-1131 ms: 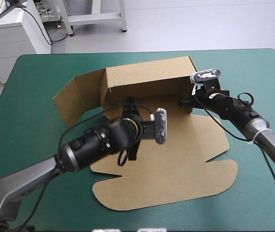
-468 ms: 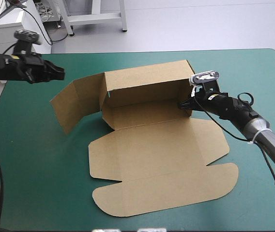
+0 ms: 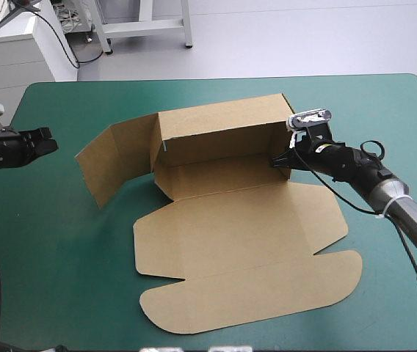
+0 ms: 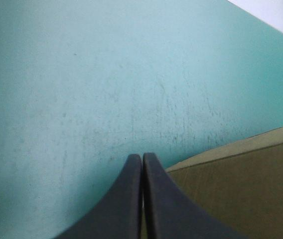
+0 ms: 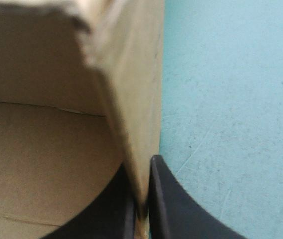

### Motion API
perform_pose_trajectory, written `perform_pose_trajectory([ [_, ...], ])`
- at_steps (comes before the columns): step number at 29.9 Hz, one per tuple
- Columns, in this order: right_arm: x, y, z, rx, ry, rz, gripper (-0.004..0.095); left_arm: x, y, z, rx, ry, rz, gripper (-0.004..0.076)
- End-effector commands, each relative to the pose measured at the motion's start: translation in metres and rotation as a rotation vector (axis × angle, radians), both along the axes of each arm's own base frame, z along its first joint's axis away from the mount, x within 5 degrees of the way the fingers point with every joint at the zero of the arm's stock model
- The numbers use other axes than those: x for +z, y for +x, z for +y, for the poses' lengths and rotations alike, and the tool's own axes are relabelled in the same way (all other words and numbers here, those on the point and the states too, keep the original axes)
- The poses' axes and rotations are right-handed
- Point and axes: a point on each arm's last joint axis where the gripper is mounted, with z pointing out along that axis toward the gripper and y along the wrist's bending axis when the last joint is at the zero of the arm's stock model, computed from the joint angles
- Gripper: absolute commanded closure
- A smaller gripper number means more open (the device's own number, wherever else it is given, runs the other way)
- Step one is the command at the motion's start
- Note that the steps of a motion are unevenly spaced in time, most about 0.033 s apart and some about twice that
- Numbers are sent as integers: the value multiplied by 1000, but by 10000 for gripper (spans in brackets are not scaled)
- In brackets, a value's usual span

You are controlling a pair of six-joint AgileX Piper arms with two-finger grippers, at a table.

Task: Fold the box

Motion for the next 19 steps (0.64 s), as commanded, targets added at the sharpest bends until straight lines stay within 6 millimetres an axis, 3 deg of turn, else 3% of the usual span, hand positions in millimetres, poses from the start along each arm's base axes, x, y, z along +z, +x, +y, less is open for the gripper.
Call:
perform_pose_trajectory([
  [1,37,1,-2,-27,59,-98,921,2,-6,-1,74,-76,-81,732],
  [7,72,3,-2,-35,97,-20,919,-26,-13,2,130,-103,-16,732],
  [14,123,-12,-8,-64,28,154,919,-29,-12,2,148,-114,-17,732],
  [19,119,-26,-8,-41,-2,329,919,-27,-11,1,157,-134,-29,732],
])
